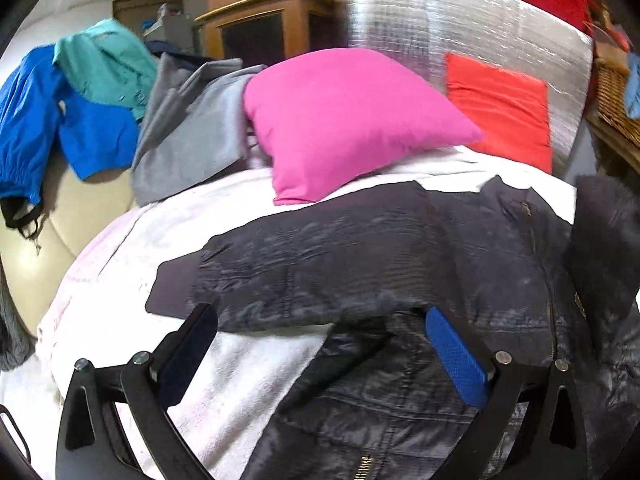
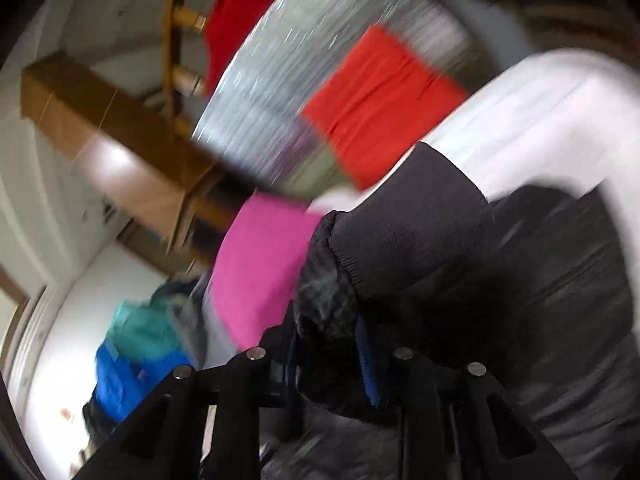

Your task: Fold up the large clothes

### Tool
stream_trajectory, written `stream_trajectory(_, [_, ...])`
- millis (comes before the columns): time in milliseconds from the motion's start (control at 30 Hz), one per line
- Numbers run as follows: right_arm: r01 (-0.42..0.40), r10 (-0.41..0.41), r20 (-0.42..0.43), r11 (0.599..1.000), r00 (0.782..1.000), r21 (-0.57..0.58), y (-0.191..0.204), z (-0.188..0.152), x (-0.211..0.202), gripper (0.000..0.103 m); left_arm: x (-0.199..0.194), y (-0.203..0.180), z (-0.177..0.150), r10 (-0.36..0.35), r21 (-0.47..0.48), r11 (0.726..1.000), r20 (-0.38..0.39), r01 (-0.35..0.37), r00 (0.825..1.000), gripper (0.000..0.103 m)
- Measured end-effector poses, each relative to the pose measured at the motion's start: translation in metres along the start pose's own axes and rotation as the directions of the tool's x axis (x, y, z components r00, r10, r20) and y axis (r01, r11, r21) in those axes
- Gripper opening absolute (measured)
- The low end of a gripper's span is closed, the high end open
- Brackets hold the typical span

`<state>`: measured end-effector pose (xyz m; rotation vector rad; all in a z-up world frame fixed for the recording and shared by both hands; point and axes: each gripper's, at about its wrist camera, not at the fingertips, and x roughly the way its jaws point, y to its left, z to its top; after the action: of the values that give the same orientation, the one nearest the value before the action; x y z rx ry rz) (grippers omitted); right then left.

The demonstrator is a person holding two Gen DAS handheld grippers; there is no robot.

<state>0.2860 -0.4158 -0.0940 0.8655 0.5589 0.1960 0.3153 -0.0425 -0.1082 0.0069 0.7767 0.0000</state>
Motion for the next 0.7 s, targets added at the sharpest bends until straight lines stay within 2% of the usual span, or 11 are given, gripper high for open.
stream_trajectory(33, [-0.016, 0.017, -0.056, 1.0, 0.998, 0.01, 0.002, -0.009, 0.016, 0.054, 0.0, 0.004, 0.0, 0.001, -0.012, 1.0, -0.003, -0.001, 1.0, 0.103])
stream_trajectory(100, [-0.065, 0.07, -0.143, 0.997, 0.987, 0.04, 0.009, -0.02, 0.034, 0.083, 0.001, 0.008, -0.001, 0.004, -0.024, 1.0, -0.005, -0.004, 1.0, 0.103])
stream_trajectory(200, [-0.136, 0.138, -0.199, 0.99, 0.97, 0.026, 0.024, -0.026, 0.043, 0.083, 0.002, 0.014, -0.001, 0.008, -0.03, 1.0, -0.008, -0.008, 1.0, 0.103])
stream_trajectory(267, [-0.181, 0.176, -0.216, 0.983, 0.96, -0.003, 0.028, -0.031, 0.027, 0.083, 0.002, 0.014, -0.001, 0.007, -0.039, 0.999, -0.004, -0.007, 1.0, 0.103])
stream_trajectory(300, [-0.179, 0.171, -0.201, 0.983, 0.965, -0.024, 0.028, -0.03, 0.015, 0.083, 0.002, 0.013, -0.001, -0.002, -0.045, 0.999, -0.005, 0.001, 1.0, 0.103])
stream_trajectory(367, [-0.087, 0.08, -0.112, 0.994, 0.99, -0.066, 0.018, -0.023, -0.018, 0.083, 0.003, 0.009, -0.001, -0.032, -0.052, 0.998, -0.008, 0.032, 0.999, 0.103])
stream_trajectory(433, [0.047, -0.049, -0.026, 0.997, 0.998, -0.068, -0.003, -0.012, -0.042, 0.083, 0.004, 0.002, -0.002, -0.061, -0.047, 0.997, -0.014, 0.06, 0.998, 0.103])
stream_trajectory(467, [0.122, -0.121, 0.018, 0.991, 0.993, -0.051, -0.019, -0.006, -0.057, 0.083, 0.007, -0.005, -0.003, -0.078, -0.038, 0.996, -0.026, 0.077, 0.997, 0.103])
stream_trajectory(567, [0.345, -0.348, 0.128, 0.938, 0.929, 0.042, -0.079, 0.016, -0.101, 0.083, 0.013, -0.023, -0.005, -0.102, -0.01, 0.995, -0.05, 0.101, 0.994, 0.103])
stream_trajectory(633, [0.384, -0.395, 0.115, 0.917, 0.911, 0.109, -0.116, 0.027, -0.114, 0.083, 0.018, -0.035, -0.007, -0.115, 0.007, 0.993, -0.069, 0.116, 0.991, 0.103])
stream_trajectory(700, [0.38, -0.398, 0.072, 0.907, 0.914, 0.182, -0.149, 0.032, -0.117, 0.082, 0.024, -0.044, -0.008, -0.126, 0.013, 0.992, -0.088, 0.128, 0.988, 0.103])
